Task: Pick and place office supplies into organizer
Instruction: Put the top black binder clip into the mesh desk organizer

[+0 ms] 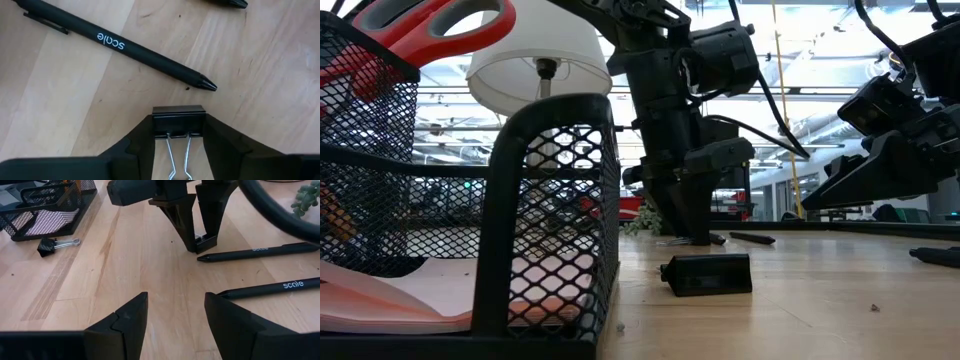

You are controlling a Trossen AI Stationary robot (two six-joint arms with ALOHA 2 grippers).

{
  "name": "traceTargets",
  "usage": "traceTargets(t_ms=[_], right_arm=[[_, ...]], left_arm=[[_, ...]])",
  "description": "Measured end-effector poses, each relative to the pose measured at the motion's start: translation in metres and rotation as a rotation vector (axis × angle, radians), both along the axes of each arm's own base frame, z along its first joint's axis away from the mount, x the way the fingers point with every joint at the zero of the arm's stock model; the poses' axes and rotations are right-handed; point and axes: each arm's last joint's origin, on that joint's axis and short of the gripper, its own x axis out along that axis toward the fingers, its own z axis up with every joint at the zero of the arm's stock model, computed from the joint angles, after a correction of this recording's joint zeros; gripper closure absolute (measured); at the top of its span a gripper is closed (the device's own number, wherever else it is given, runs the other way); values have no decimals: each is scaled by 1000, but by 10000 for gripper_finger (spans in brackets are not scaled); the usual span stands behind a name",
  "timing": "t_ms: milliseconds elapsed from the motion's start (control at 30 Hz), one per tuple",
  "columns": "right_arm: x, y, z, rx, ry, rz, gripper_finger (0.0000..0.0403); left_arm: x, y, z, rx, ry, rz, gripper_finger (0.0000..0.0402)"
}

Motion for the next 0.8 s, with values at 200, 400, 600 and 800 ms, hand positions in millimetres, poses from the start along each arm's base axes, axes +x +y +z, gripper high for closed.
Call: traceTargets(t_ms=[200, 400, 600, 800], right_arm=[[0, 0, 0, 0, -1, 0, 211], [0, 0, 0, 0, 0, 0, 211], [0, 0, 0, 0, 0, 0, 211], [0, 0, 0, -1, 0, 0, 211]], left_arm=[[-1, -9, 2, -21, -2, -17, 225], [0, -12, 3, -64, -14, -9, 260], [1, -10, 4, -116, -27, -10, 257], [6, -11, 6, -162, -76, -2, 235]])
